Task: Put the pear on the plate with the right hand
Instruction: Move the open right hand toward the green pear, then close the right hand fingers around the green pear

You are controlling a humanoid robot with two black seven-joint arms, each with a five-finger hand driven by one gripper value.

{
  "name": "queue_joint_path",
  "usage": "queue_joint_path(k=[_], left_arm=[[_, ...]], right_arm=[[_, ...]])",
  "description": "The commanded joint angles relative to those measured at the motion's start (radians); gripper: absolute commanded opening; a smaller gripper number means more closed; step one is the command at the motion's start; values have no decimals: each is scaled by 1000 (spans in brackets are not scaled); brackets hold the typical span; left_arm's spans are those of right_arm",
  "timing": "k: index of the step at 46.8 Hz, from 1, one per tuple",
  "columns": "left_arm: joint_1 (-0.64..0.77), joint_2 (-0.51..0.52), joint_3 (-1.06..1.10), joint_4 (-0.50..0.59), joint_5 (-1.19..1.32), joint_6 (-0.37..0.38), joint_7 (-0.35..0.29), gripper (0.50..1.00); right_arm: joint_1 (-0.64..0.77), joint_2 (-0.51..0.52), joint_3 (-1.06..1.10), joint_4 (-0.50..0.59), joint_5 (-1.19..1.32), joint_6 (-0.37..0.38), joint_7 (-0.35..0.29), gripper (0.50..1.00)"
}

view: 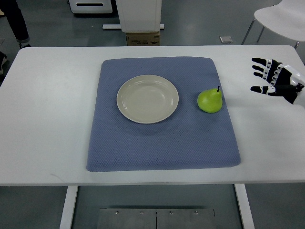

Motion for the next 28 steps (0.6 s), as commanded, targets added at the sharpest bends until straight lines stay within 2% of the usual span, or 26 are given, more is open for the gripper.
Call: queue_joint_path(k=[1, 17, 28], left_arm=[[0, 0, 0, 0, 0, 0, 0, 1000], [2, 0, 0, 0, 0, 0, 0, 1000], [0, 0, 0, 0, 0, 0, 0, 1000]], right_arm=[[-9, 4, -16, 27, -16, -63, 0, 1000], [-47, 110, -24, 73, -130, -320, 1, 1000], [-47, 136, -59, 98, -164, -370, 9, 1000]])
